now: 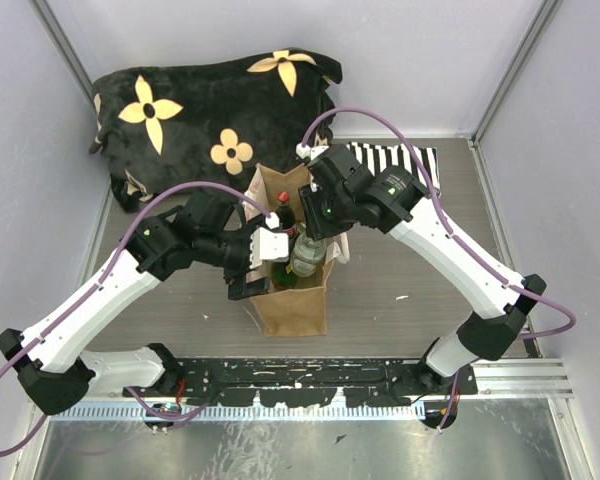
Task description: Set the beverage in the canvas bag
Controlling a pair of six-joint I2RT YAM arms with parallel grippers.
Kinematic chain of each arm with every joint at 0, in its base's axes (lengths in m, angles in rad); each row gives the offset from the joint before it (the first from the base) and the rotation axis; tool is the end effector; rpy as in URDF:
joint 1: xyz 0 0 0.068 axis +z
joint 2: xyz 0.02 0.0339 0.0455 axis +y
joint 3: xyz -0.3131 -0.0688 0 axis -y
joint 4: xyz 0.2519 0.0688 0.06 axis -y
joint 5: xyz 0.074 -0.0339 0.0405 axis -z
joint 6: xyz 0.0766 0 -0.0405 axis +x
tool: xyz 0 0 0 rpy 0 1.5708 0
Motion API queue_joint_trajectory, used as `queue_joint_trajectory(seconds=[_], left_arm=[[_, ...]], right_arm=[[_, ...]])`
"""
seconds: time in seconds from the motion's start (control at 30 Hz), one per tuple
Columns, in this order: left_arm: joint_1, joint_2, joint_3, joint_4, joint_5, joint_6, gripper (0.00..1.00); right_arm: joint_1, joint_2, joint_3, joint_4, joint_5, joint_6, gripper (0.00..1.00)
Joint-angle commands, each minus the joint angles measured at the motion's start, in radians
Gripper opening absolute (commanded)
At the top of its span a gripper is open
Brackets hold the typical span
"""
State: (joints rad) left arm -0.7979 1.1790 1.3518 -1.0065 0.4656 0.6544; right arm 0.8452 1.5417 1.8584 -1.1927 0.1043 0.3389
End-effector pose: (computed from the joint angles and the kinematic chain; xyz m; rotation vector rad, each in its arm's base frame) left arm 0.1388 -0.1915 0.3998 1.7353 1.6275 -0.6259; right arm 0.2234 0.2399 0.4466 -0.5759 2.4135 0.3938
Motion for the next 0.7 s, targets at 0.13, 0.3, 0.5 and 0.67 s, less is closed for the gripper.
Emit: queue_joint_trajectory(seconds=[0.13, 0.3, 0.5, 0.67], left_arm=[[-0.021, 0.004, -0.017, 0.02, 0.033, -0.035, 0.98], [-0.023, 0.003, -0.028, 0.025, 0.03, -0.045, 0.98], [-0.023, 0.001, -0.035, 0.038, 0.026, -0.061, 0.98], [-0.024, 0.0, -0.037, 0.053, 0.021, -0.063, 0.98]], right_arm=[[0.031, -0.104, -0.131, 0.243, 0.101, 0.013, 0.01], [0.04, -0.13, -0.243, 0.33, 0.159, 0.013, 0.01], [0.052, -0.135, -0.31, 0.397, 0.184, 0.002, 0.01], [0.053, -0.127, -0.36, 0.435, 0.176, -0.013, 0.01]])
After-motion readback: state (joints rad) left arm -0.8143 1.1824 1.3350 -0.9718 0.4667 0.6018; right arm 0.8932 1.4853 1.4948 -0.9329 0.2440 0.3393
